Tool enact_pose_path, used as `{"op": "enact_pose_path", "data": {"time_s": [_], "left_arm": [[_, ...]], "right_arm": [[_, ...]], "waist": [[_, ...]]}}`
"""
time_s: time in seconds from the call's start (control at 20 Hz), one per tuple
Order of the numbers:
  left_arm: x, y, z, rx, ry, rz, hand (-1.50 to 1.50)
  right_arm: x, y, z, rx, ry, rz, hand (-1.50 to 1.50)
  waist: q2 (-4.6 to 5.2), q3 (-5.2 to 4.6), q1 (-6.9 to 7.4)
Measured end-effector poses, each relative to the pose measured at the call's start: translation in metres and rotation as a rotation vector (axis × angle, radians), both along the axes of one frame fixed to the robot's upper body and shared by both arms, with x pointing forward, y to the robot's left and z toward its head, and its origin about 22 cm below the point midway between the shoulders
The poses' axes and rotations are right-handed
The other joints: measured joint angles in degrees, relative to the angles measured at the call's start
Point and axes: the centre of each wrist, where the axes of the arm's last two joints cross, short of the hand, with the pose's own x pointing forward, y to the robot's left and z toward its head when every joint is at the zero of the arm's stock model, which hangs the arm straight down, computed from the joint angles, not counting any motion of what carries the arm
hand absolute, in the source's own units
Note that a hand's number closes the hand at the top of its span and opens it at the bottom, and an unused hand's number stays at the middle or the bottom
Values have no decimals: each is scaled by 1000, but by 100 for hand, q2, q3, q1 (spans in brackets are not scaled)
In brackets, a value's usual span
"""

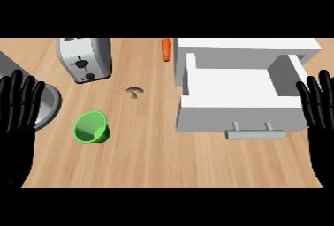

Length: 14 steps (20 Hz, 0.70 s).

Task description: Pick up the cup, place it into the drawer and close the drawer

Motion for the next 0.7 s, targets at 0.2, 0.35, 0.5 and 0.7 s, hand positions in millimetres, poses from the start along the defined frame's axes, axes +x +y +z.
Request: {"op": "enact_pose_path", "data": {"time_s": [0.2,0.35,0.5,0.7], "left_arm": [[4,8,-3,-16,-18,-131,-150],[12,9,-9,-55,-5,-290,-150],[20,13,-16,-130,56,-392,-150],[26,18,-21,-183,94,-466,-150]], "right_arm": [[-2,1,5,-14,-8,16,-150],[4,1,-2,2,10,58,-150],[5,10,-5,34,56,109,-150],[14,13,0,47,79,132,-150]], "waist": [[64,140,28],[98,184,36],[106,205,41],[105,219,60]]}}
